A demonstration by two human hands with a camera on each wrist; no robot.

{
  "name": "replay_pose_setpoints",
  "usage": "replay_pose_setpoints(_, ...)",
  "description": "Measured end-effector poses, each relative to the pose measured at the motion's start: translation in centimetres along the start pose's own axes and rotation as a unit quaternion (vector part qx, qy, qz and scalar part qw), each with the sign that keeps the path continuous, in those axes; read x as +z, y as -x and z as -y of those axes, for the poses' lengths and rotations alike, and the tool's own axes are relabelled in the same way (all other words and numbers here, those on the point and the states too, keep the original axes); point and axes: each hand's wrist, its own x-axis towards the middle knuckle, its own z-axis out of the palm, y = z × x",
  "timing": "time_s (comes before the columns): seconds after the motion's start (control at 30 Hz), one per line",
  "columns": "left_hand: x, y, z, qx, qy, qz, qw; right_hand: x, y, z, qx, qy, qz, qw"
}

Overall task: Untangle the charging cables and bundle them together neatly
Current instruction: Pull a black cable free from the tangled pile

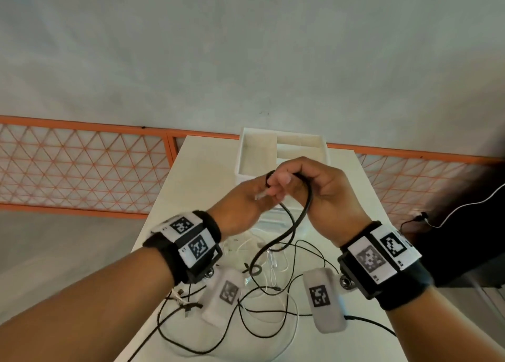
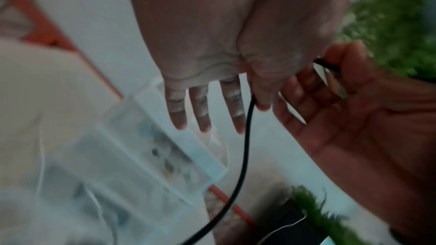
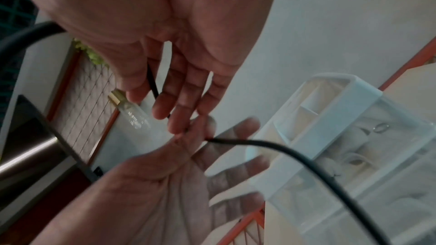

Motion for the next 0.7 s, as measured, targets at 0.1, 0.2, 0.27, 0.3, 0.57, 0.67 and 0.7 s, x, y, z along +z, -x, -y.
replay_pose_setpoints(0.1,-2.5,-0.4,-0.5,-0.002,-0.059,-0.068,0.996,-1.1,0.7,-0.5,0.035,-0.064,-0.031,0.997)
replay_pose_setpoints(0.2,-5.2,0.0,0.2,-0.012,-0.096,-0.131,0.987,-1.1,2.1,-1.8,0.136,-0.171,-0.053,0.974)
replay_pose_setpoints(0.27,-6.4,0.4,1.0,-0.025,-0.149,-0.140,0.979,-0.5,2.8,-2.8,0.207,-0.245,-0.059,0.945)
replay_pose_setpoints(0.3,-6.8,0.6,1.3,-0.032,-0.176,-0.135,0.974,-0.2,3.1,-3.3,0.233,-0.276,-0.067,0.930)
replay_pose_setpoints(0.57,-7.8,2.6,2.1,-0.024,-0.085,-0.237,0.967,1.0,4.6,-4.8,0.350,-0.366,0.017,0.862)
replay_pose_setpoints(0.67,-8.4,2.4,0.3,0.025,-0.027,-0.318,0.947,2.3,5.4,-5.7,0.380,-0.240,0.097,0.888)
replay_pose_setpoints(0.7,-8.7,2.3,-0.6,0.047,-0.013,-0.330,0.943,2.8,5.8,-6.2,0.378,-0.128,0.128,0.908)
